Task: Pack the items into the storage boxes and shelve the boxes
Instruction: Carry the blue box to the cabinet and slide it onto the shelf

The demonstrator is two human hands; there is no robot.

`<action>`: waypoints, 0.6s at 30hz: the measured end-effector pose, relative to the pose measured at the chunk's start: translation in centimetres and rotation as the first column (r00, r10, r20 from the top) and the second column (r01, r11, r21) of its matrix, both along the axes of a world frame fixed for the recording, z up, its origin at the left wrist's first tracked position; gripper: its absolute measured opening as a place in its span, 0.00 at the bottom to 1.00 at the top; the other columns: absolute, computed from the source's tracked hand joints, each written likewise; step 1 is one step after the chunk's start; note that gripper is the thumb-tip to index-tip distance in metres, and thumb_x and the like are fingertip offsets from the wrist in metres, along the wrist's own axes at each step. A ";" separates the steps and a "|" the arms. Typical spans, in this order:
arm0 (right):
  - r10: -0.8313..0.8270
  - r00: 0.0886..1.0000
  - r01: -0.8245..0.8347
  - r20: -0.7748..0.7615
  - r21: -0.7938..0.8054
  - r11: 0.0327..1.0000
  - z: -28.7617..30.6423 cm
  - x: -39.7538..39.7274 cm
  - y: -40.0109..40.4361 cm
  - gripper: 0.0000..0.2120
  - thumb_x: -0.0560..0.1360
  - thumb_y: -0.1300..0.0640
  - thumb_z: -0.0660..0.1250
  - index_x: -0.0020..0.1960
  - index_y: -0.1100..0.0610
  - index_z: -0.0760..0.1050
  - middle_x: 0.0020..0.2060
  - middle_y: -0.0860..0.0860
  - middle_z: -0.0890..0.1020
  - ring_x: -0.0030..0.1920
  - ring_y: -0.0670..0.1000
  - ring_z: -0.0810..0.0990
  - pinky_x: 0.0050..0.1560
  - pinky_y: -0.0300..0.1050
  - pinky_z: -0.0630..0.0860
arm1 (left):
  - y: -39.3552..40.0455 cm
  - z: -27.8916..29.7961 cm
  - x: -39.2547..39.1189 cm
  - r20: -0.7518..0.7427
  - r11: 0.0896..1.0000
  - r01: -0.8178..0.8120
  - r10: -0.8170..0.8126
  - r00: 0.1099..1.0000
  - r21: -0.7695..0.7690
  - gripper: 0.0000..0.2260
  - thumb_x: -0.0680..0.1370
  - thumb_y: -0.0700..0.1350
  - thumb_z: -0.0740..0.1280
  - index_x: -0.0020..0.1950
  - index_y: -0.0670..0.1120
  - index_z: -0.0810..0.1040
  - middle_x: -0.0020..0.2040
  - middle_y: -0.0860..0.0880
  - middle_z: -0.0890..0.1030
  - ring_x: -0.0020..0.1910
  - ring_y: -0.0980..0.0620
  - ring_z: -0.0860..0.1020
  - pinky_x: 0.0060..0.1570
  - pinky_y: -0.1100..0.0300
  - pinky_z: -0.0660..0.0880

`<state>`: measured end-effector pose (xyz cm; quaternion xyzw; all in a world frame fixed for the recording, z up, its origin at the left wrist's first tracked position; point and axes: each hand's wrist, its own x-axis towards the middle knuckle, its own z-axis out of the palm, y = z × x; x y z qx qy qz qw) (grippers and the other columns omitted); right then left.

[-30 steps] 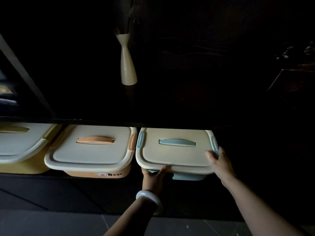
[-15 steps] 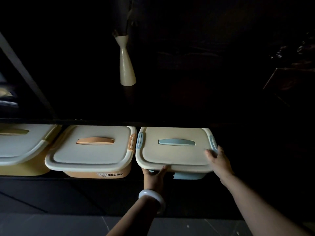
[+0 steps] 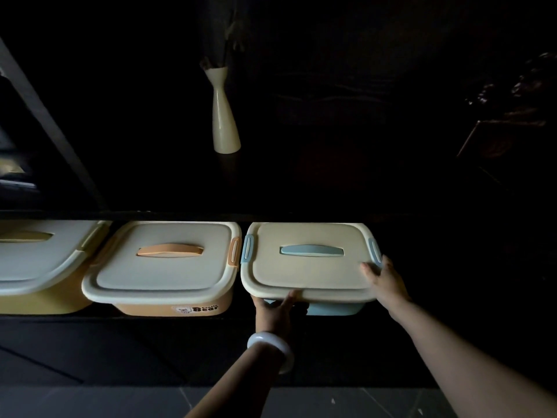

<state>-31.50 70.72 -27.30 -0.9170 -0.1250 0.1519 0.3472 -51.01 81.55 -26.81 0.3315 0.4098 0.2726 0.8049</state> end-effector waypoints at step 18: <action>0.099 0.995 -0.099 -0.006 -0.143 0.985 2.0 -1.5 -1.9 0.36 0.78 0.48 0.64 0.78 0.56 0.50 0.73 0.57 0.63 0.71 0.59 0.65 0.66 0.49 0.65 | 0.7 -0.4 0.1 -0.101 0.998 0.062 -0.065 0.993 -0.027 0.28 0.76 0.35 0.69 0.72 0.45 0.61 0.54 0.31 0.79 0.47 0.35 0.81 0.41 0.49 0.81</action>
